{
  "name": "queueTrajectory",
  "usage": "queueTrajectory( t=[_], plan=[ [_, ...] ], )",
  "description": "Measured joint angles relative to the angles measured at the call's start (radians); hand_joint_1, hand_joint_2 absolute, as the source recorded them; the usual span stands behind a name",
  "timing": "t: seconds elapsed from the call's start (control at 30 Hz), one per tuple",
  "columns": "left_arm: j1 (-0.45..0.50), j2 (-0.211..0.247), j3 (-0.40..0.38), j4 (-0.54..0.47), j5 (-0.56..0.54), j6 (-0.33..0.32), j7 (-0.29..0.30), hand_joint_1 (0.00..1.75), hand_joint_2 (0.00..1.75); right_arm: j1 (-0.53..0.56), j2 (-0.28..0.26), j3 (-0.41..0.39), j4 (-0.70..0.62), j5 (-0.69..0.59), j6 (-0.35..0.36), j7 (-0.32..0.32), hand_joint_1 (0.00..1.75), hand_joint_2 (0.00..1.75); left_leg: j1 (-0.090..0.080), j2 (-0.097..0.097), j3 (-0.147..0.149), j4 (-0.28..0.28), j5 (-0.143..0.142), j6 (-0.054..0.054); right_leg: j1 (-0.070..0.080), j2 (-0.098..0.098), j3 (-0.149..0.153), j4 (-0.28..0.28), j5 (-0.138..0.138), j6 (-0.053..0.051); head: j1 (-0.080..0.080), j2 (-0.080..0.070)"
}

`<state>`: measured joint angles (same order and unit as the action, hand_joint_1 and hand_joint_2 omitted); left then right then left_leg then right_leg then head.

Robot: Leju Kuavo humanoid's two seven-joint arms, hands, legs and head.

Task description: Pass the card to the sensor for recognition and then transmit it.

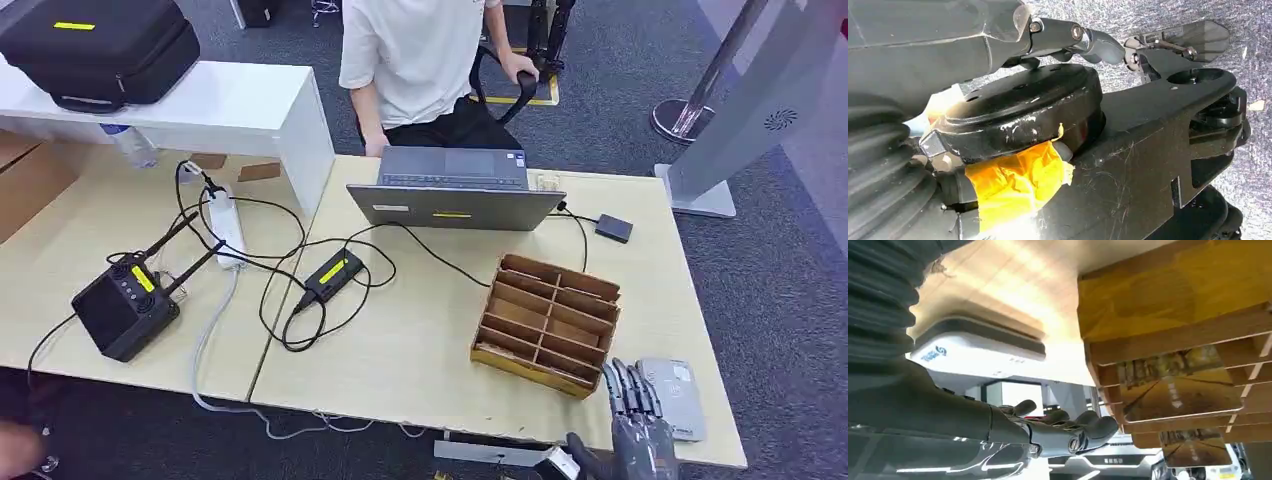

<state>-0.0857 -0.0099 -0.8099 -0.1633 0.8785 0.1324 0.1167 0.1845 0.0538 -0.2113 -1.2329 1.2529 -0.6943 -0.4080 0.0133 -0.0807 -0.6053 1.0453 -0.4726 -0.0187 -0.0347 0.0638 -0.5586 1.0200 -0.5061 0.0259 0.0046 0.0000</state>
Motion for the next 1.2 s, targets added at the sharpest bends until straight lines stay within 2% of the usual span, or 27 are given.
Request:
queueTrajectory(
  t=[0.07, 0.3, 0.57, 1.0, 1.2],
  plan=[
    [0.000, 0.000, -0.001, 0.000, -0.001, -0.001, 0.000, 0.00, 1.75, -0.002, 0.017, 0.003, 0.000, -0.013, 0.000, -0.047, 0.00, 1.75, 0.000, 0.000, 0.000, 0.000, 0.000, 0.000, 0.000, 0.000, 0.000, 0.000, 0.000, 0.000, 0.000, 0.000],
    [-0.003, 0.000, -0.016, 0.000, -0.006, -0.002, 0.004, 0.00, 1.75, -0.015, 0.043, 0.052, 0.002, -0.016, 0.000, -0.025, 0.00, 1.75, 0.000, 0.000, 0.000, 0.000, 0.000, 0.000, 0.000, 0.000, 0.000, 0.000, 0.000, 0.000, 0.000, 0.000],
    [-0.005, 0.001, -0.023, 0.000, -0.008, -0.003, 0.006, 0.00, 1.75, -0.038, 0.045, 0.108, 0.008, -0.031, 0.000, -0.004, 0.00, 1.75, 0.000, 0.000, 0.000, 0.000, 0.000, 0.000, 0.000, 0.000, 0.000, 0.000, 0.000, 0.000, 0.000, 0.000],
    [-0.005, 0.001, -0.026, 0.000, -0.008, -0.003, 0.006, 0.00, 1.75, -0.044, 0.045, 0.126, 0.011, -0.031, 0.000, -0.002, 0.00, 1.75, 0.000, 0.000, 0.000, 0.000, 0.000, 0.000, 0.000, 0.000, 0.000, 0.000, 0.000, 0.000, 0.000, 0.000],
    [-0.008, 0.001, -0.034, 0.000, -0.010, -0.005, 0.010, 0.00, 1.75, -0.066, 0.045, 0.147, 0.020, -0.033, 0.000, 0.025, 0.00, 1.75, 0.000, 0.000, 0.000, 0.000, 0.000, 0.000, 0.000, 0.000, 0.001, 0.000, 0.000, 0.000, 0.000, 0.000]
  ],
)
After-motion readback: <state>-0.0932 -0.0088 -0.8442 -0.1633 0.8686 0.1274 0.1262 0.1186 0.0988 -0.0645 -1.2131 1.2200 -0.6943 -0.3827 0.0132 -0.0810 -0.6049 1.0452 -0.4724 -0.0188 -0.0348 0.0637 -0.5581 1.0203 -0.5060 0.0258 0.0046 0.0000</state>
